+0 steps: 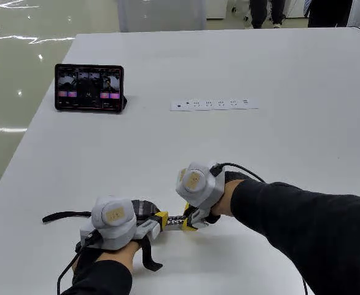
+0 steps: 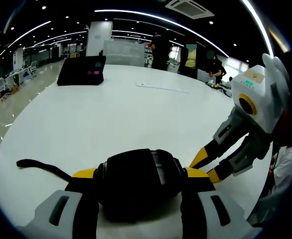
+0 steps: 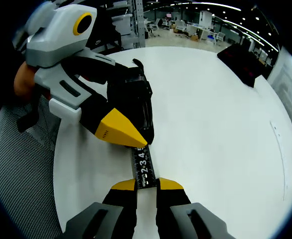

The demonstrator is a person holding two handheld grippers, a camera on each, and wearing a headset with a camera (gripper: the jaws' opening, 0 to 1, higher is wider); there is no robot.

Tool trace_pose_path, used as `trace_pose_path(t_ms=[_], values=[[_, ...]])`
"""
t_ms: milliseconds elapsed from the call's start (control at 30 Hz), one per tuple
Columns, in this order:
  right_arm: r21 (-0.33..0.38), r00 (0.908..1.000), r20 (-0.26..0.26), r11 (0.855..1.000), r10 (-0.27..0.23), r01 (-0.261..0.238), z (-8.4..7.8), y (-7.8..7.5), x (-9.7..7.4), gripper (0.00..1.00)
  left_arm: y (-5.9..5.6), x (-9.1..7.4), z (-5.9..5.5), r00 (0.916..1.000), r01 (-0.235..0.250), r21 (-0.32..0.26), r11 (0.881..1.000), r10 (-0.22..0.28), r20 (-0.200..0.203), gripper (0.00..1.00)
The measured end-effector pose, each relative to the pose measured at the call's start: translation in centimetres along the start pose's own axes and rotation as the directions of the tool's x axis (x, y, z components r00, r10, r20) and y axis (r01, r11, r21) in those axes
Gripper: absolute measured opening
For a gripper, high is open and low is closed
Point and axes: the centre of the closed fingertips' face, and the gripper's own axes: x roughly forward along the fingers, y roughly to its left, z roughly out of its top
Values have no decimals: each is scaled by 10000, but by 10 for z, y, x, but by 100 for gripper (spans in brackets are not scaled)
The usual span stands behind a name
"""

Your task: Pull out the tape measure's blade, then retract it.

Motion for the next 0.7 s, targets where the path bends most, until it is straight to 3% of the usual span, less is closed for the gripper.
trace_pose_path(t_ms=[700], values=[[23, 9997, 251, 10000, 40, -41, 12, 4, 7, 10, 0, 0, 0, 9996, 278, -130, 9995, -279, -71, 62]])
